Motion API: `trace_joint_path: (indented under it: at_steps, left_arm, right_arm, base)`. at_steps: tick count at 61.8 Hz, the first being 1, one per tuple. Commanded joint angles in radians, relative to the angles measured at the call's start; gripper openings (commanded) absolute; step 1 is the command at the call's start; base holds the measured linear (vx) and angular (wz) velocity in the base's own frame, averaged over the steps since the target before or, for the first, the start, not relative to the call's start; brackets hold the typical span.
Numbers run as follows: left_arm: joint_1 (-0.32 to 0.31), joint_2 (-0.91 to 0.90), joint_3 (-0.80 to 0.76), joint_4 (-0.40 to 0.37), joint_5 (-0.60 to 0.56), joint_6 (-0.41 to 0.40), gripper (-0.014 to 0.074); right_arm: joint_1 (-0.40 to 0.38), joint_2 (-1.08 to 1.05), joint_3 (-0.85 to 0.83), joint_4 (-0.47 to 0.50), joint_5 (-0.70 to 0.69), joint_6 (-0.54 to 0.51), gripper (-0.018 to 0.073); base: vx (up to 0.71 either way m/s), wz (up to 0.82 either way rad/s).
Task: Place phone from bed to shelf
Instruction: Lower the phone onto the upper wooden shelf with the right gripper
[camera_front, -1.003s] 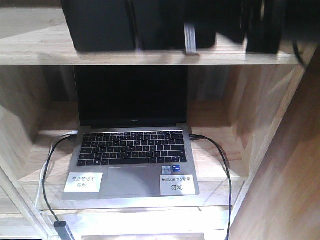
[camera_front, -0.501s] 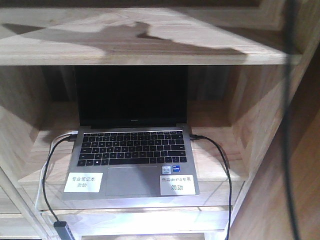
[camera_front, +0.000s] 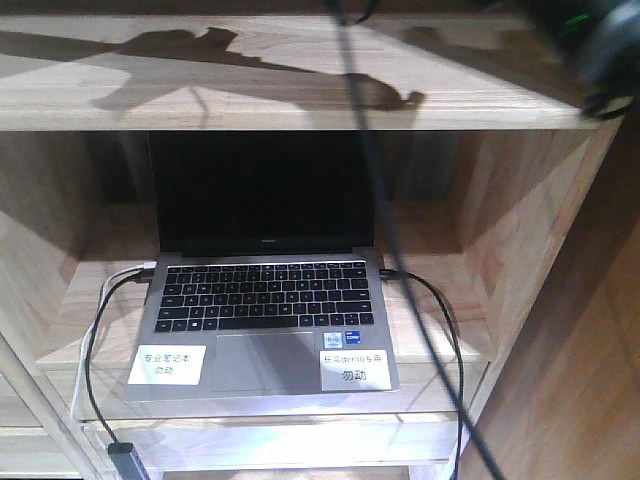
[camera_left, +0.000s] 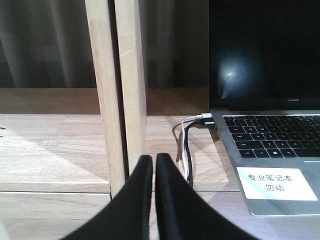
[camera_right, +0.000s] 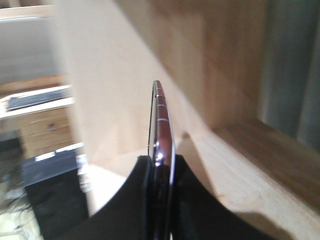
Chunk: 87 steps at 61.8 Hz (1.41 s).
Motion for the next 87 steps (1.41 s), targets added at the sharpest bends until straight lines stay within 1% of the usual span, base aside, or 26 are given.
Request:
trace_joint_path:
  at_steps: [1, 34, 51, 61, 68, 74, 79, 87]
  left_arm:
    - [-0.004, -0.005, 0.003, -0.009, -0.069, -0.004, 0.0001]
    - [-0.004, -0.005, 0.003, -0.009, -0.069, -0.004, 0.0001]
    - [-0.004, -0.005, 0.003, -0.009, -0.069, -0.004, 0.0001]
    - [-0.004, -0.005, 0.003, -0.009, -0.069, -0.004, 0.0001]
    - [-0.004, -0.005, 0.003, -0.009, -0.069, -0.004, 0.0001]
    - [-0.004, -0.005, 0.003, -0.009, -0.069, -0.004, 0.0001]
    - [-0.004, -0.005, 0.003, -0.009, -0.069, -0.004, 0.0001]
    - [-0.004, -0.005, 0.003, -0.009, -0.069, -0.004, 0.0001]
  right_arm:
    - [0.001, -0.03, -0.038, 0.044, -0.113, -0.021, -0.0001]
    - [0.001, 0.069, -0.037, 0.043, -0.228, -0.045, -0.0001]
    - [0.001, 0.087, -0.035, 0.043, -0.233, -0.05, 0.0006]
    - [0.001, 0.087, -0.035, 0.043, -0.232, -0.05, 0.0034]
    - [0.001, 0.087, -0.035, 0.043, -0.232, -0.05, 0.0089]
    - [0.001, 0.087, -0.035, 0.043, -0.231, -0.05, 0.0168]
    - [0.001, 0.087, -0.035, 0.043, -0.231, -0.051, 0.0263]
    - [0.001, 0.087, -0.035, 0.043, -0.233, -0.054, 0.0452]
  base:
    - [0.0, 0.0]
    - [0.0, 0.0]
    - [0.0, 0.0]
    - [0.0, 0.0]
    - [0.0, 0.0]
    - [0.0, 0.0]
    - [0.0, 0.0]
    - [0.0, 0.0]
